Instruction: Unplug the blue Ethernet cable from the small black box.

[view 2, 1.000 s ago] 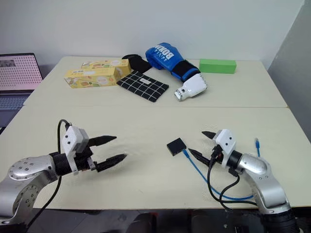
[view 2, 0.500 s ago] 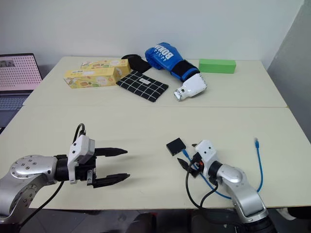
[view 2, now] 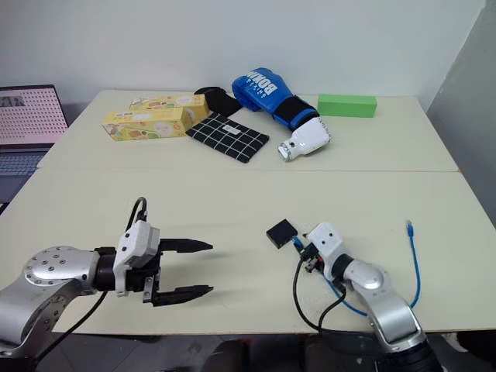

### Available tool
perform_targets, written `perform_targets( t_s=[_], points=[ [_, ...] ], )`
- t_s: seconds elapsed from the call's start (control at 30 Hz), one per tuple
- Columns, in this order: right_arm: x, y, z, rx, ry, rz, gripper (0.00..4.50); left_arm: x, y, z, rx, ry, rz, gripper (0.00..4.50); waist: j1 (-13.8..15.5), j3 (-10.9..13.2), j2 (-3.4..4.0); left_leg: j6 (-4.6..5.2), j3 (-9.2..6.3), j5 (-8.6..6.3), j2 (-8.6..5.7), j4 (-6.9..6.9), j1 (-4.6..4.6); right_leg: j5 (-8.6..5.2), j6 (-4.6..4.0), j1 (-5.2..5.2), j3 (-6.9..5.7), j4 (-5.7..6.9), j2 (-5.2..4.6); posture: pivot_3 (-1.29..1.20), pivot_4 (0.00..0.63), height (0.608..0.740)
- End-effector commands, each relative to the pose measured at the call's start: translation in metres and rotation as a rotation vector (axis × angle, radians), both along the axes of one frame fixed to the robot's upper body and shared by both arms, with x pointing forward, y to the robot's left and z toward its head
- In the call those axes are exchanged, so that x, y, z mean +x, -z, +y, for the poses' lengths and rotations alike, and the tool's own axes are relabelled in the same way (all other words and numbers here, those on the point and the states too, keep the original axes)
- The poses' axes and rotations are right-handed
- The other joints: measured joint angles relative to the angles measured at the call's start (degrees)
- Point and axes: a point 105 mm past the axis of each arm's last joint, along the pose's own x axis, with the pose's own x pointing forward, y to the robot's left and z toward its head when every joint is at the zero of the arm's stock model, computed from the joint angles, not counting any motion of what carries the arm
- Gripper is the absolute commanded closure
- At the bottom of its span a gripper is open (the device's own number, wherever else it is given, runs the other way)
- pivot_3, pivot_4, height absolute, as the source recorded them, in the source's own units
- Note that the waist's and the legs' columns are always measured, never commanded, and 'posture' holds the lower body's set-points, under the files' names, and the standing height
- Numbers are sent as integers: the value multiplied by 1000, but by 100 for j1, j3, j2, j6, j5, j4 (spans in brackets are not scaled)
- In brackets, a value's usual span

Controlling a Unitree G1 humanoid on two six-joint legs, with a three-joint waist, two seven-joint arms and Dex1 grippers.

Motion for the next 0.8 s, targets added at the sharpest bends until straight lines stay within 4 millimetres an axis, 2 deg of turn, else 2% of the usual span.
perform_targets(
  t_s=[0.03,0.1,0.17,0.37,0.63,0.8],
  points=[
    [4,-16,-1,-21,-34,-79,4109,11,-9,-1,-32,-43,-59,0,0,0,0,0,0,0,0,0,0,0,0,0,0,0,0,0,150,740],
    [7,-21,-3,-27,-43,-97,4328,19,-13,-1,-57,-80,-69,0,0,0,0,0,-2,0,-3,1,0,0,0,1,-3,3,3,0,150,740],
    [10,-26,-4,-38,-62,-119,4335,24,-14,-1,-60,-96,-81,0,-1,0,0,0,-2,0,-2,3,0,0,0,1,-3,2,8,0,150,740],
    [17,-59,-2,-188,-245,-364,4337,38,-23,-2,-189,-166,-5,0,-2,1,0,0,2,0,-5,4,-2,0,0,0,-2,1,17,0,150,740],
    [3,-95,26,-313,-618,-717,4338,49,-51,-24,-411,-169,122,0,-5,2,-4,0,-2,0,-1,8,-2,0,0,2,-4,3,17,0,150,740],
    [-1,-113,41,-300,-716,-842,4338,49,-54,-35,-465,-167,179,0,-10,2,-5,-2,-4,1,2,10,-2,1,0,2,-4,5,4,0,150,740]
  ],
)
